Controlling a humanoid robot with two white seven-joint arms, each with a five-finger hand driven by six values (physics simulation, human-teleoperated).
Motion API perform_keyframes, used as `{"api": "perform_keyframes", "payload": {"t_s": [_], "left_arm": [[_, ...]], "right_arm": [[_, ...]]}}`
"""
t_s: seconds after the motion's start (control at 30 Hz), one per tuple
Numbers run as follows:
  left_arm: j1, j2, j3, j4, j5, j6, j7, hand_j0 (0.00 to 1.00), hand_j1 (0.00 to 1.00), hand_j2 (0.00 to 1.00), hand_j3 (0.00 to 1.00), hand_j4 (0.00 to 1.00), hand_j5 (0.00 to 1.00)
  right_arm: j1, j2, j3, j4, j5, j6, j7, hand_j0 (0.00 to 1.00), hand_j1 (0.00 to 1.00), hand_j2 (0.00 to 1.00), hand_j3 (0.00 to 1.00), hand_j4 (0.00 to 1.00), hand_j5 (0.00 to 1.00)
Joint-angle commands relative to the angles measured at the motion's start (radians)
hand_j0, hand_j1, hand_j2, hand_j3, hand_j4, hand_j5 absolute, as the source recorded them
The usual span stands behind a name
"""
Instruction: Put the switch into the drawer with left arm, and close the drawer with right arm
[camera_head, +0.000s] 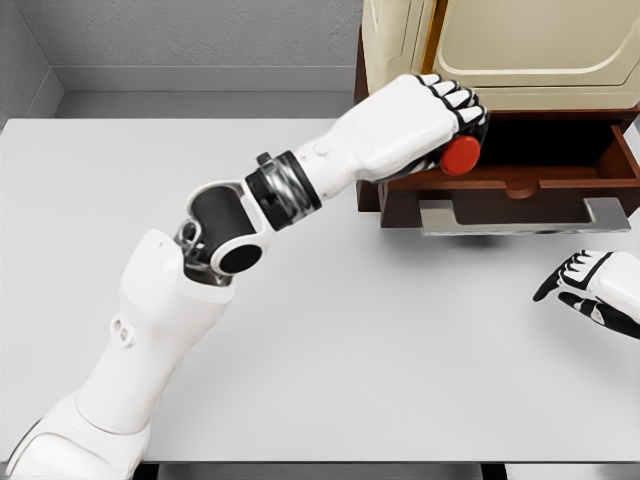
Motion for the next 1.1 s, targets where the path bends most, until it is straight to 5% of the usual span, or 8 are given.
{"api": "perform_keyframes", "payload": {"t_s": [0.0,0.33,0.93,1.07], "left_arm": [[-0.002,-0.002,-0.017,0.028,-0.001,0.006,0.002,0.15,0.15,0.15,0.15,0.15,0.15],[-0.063,-0.002,-0.026,0.167,-0.033,0.006,0.004,0.15,0.15,0.15,0.15,0.15,0.15],[-0.11,-0.002,-0.069,0.167,-0.127,0.006,0.004,0.16,0.16,0.16,0.16,0.16,0.16],[-0.118,-0.002,-0.072,0.167,-0.127,0.006,0.004,0.49,0.49,0.49,0.49,0.49,0.49]], "right_arm": [[0.0,-0.002,0.0,-0.001,-0.006,-0.001,0.0,0.51,0.51,0.51,0.51,0.51,0.51],[0.0,-0.003,0.0,-0.001,-0.006,-0.001,0.0,0.51,0.51,0.51,0.51,0.51,0.51],[-0.002,-0.008,0.0,0.001,-0.007,-0.001,0.0,0.51,0.51,0.51,0.51,0.51,0.51],[-0.002,-0.008,0.0,0.001,-0.007,-0.001,0.0,0.51,0.51,0.51,0.51,0.51,0.51]]}}
